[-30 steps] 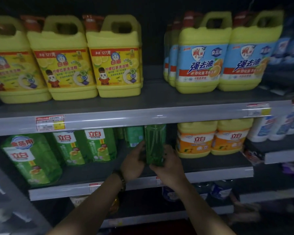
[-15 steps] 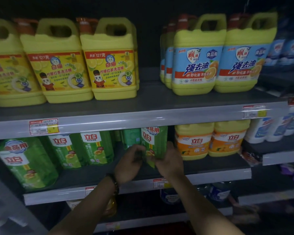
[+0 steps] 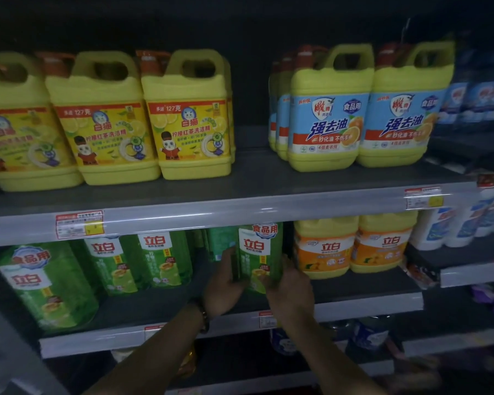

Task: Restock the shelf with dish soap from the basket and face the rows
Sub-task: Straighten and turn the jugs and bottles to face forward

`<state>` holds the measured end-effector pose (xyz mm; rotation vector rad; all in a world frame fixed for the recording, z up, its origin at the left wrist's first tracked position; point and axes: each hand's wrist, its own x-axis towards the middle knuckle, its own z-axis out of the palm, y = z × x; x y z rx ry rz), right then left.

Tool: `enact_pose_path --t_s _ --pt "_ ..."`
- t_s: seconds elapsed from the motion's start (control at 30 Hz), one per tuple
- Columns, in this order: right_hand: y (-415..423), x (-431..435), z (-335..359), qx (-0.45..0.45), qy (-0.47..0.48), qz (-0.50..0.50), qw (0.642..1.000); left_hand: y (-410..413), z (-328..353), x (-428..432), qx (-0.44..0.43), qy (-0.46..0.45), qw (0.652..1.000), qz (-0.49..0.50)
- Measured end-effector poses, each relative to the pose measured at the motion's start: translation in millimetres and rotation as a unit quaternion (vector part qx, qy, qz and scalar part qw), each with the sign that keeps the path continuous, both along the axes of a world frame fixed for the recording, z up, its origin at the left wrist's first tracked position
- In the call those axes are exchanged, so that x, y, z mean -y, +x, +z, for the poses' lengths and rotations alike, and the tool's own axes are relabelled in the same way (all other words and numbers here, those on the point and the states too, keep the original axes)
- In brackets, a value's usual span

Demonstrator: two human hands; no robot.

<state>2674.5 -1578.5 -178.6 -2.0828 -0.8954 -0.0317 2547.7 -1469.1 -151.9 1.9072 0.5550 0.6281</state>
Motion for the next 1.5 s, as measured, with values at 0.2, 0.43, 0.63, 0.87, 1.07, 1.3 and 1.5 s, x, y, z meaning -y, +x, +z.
enact_pose_path --t_s 0.2,0.43,0.63,0.87,1.07,1.3,1.5 --pt "-6.6 3.4 -4.8 0.013 0.042 0.010 0.999 -12.6 11.0 23.1 0.058 0.008 0.998 -0.020" --pt "-15.8 0.2 -8.0 -0.040 0.071 0.079 0.994 -39.9 8.0 29.4 0.073 0.037 0.996 0.039" --pt "-40.6 -16.1 -0.6 -0.064 0.031 0.151 0.986 -82.8 -6.4 17.4 0.072 0.048 0.993 0.085" --pt "-88.9 -46.6 -2.0 -0.060 0.027 0.189 0.980 -128.8 -17.4 8.6 0.082 -0.010 0.983 0.166" --pt "-118.5 -68.6 -1.4 -0.070 0.024 0.210 0.975 -160.8 -30.0 -10.0 0.067 -0.025 0.975 0.211" --pt "-164.8 -103.9 -3.9 -0.075 0.008 0.234 0.969 -202.9 -39.2 -35.2 0.050 -0.041 0.967 0.246" --pt "-198.9 -123.1 1.8 -0.075 0.009 0.252 0.965 -225.6 -37.8 -35.7 0.075 -0.053 0.952 0.292"
